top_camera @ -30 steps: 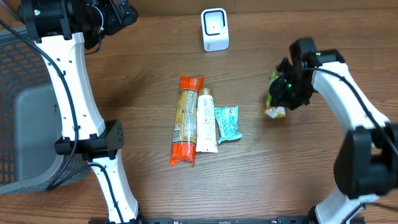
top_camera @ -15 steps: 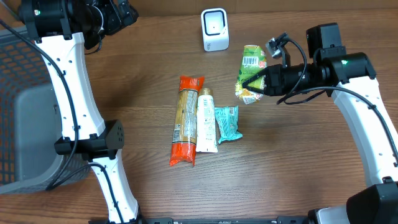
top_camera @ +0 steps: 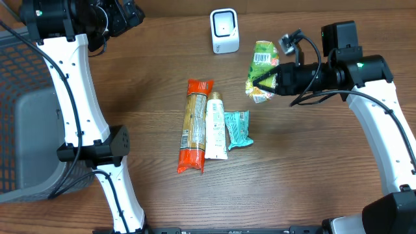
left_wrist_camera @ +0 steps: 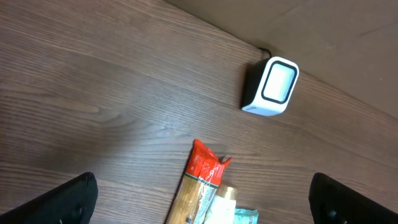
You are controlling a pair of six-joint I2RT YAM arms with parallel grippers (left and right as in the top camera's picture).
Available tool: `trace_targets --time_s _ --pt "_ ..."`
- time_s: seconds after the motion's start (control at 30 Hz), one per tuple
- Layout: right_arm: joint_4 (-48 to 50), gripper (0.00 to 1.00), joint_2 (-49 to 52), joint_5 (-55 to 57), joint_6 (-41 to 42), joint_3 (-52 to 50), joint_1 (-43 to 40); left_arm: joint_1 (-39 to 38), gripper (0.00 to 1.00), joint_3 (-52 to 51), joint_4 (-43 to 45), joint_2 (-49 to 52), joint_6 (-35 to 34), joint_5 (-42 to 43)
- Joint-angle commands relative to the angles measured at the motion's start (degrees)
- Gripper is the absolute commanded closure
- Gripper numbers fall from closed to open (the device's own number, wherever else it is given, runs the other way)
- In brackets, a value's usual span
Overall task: Scan the item barcode
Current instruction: 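Lift the juice carton and carry it toward the white scanner, then hold the carton's barcode in front of the scanner window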
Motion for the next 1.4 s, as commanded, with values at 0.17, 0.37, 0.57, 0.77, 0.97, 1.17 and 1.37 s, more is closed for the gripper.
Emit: trace_targets --time_s 0.17,0.37,0.57,0.77,0.97,1.17,1.37 --pt "-1.3 0.96 -1.9 43.3 2.8 6.8 5.6 -0.4 0.0 0.0 -0.1 -0.3 -0.8 0.3" --pt "-6.3 0.97 3.8 53.7 0.5 26.3 6.6 -0.4 0.0 0.0 -0.1 -0.3 -0.8 0.3" --pt "-5.3 0.96 16.6 69.5 -9.7 43.0 11.8 -0.4 0.0 0.0 -0.1 -0.3 -0.8 0.3" --pt "8.0 0.96 28.4 88.9 -20.7 42.9 18.3 -0.4 0.01 0.0 -0.1 -0.3 -0.8 0.3" --pt "21.1 0.96 36.5 92.4 -34.3 42.7 18.6 -0.4 0.0 0.0 -0.1 -0.3 -0.8 0.3" --pt "28.6 0.96 43.3 92.8 -43.3 42.7 18.6 -0.4 0.01 0.0 -0.1 -0.3 -0.8 0.3" --pt "35.6 0.96 48.1 95.8 -47.3 41.9 18.6 -0.4 0.0 0.0 -0.1 -0.3 -0.8 0.3"
